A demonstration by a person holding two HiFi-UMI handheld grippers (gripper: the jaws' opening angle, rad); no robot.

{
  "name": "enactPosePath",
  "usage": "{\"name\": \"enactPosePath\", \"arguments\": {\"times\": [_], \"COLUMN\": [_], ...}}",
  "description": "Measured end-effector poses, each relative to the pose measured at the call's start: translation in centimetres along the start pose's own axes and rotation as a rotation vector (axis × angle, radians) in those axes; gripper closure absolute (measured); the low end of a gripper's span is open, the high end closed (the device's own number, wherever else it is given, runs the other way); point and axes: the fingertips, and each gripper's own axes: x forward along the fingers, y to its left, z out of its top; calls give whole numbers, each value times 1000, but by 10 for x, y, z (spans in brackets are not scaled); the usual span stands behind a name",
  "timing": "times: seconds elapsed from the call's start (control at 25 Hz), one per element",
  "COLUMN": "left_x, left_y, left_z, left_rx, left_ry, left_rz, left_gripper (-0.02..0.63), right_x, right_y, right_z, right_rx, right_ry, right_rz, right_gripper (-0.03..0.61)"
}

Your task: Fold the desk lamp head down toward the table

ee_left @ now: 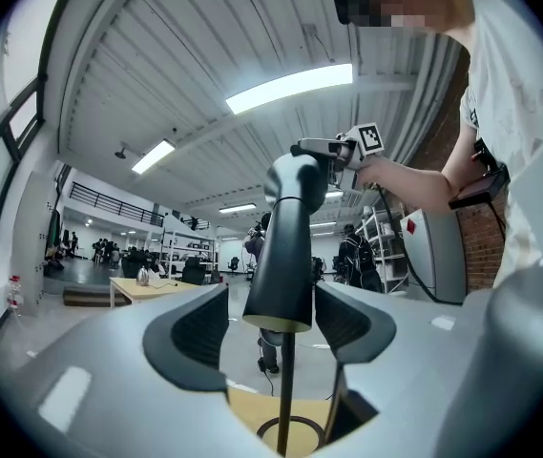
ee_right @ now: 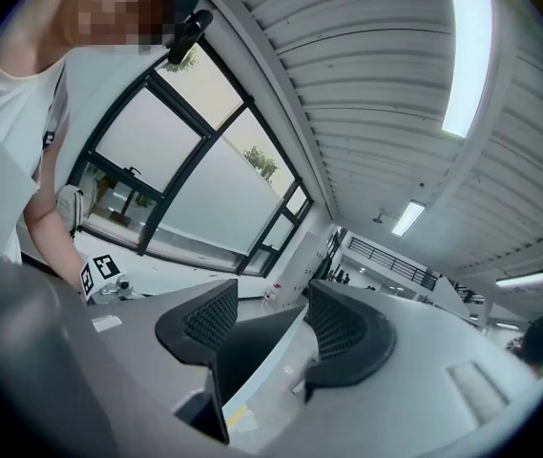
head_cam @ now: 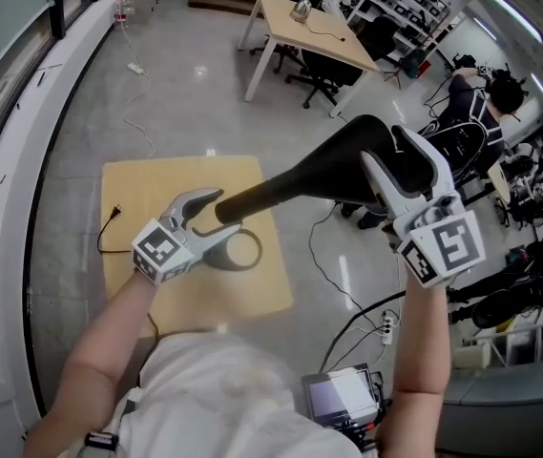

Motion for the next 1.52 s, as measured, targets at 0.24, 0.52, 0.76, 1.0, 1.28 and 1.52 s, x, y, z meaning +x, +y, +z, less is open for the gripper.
{"name": "enactPosePath", "arguments": {"times": [0.24, 0.52, 0.76, 1.0, 1.28, 1.52], "left_x": [10, 8, 5, 7, 10, 9], "left_y": [-1, -7, -5, -3, -4, -6], "left_z": [-5, 1, 0, 2, 3, 7], "left_rx": [21, 46, 43, 41, 44, 69], "left_ry": [15, 5, 3, 6, 20, 26], "left_rz": [-23, -38, -47, -50, -54, -67], "left_gripper": [356, 377, 379, 382, 383, 383], "right_x": [8, 14, 14, 17, 14, 11], "right_y": [-11, -2, 0, -2, -8, -9], "right_z": [-11, -11, -10, -9, -11, -14], "right_rx": [7, -14, -18, -19, -14, 3], "right_ry": [45, 55, 52, 47, 43, 38], "right_rz": [-18, -21, -40, -41, -51, -52], "right_gripper": [319, 332, 342, 347, 350, 350]}}
